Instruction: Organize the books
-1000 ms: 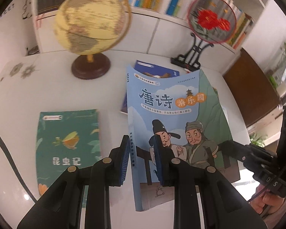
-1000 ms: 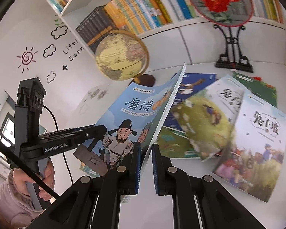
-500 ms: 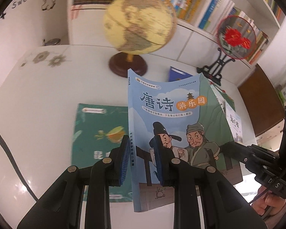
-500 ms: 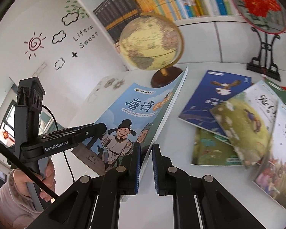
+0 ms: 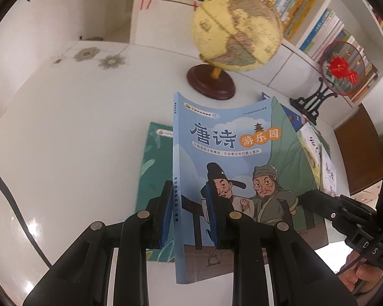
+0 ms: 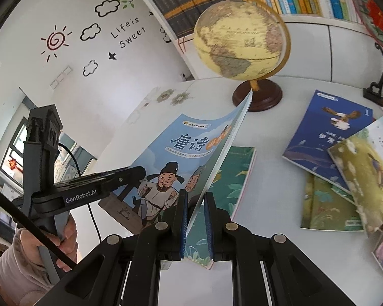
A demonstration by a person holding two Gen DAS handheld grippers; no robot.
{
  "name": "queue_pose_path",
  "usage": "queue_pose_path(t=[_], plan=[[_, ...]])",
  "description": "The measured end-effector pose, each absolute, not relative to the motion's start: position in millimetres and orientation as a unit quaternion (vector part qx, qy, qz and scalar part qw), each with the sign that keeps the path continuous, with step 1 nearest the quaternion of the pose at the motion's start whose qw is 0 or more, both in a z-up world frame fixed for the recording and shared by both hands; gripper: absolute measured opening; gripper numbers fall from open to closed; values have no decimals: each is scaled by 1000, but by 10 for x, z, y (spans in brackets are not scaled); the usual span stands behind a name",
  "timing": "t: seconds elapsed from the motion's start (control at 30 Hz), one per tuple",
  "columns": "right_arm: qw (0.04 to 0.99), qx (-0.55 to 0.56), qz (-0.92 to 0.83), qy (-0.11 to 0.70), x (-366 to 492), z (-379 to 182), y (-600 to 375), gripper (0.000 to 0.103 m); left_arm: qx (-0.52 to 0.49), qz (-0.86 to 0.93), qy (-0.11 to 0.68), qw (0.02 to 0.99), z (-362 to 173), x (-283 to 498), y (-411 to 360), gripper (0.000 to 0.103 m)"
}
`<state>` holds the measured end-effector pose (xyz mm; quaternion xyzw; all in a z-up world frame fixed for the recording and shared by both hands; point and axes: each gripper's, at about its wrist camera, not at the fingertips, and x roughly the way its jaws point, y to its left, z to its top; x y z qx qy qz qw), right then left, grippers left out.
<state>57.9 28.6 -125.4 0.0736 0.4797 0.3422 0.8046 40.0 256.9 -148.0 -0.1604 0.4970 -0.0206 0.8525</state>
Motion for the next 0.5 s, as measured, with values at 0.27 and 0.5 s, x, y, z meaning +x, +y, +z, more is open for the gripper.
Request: queue_pose_path(t=[0.27,0.5], plan=[[798,65,338,496,606,-1375,484,12,-177,-12,509,843,-1716,384,2754,20],[793,70,320,514,655,-1569,558,12,-190,-11,520,833,-1935,412,2836,20]])
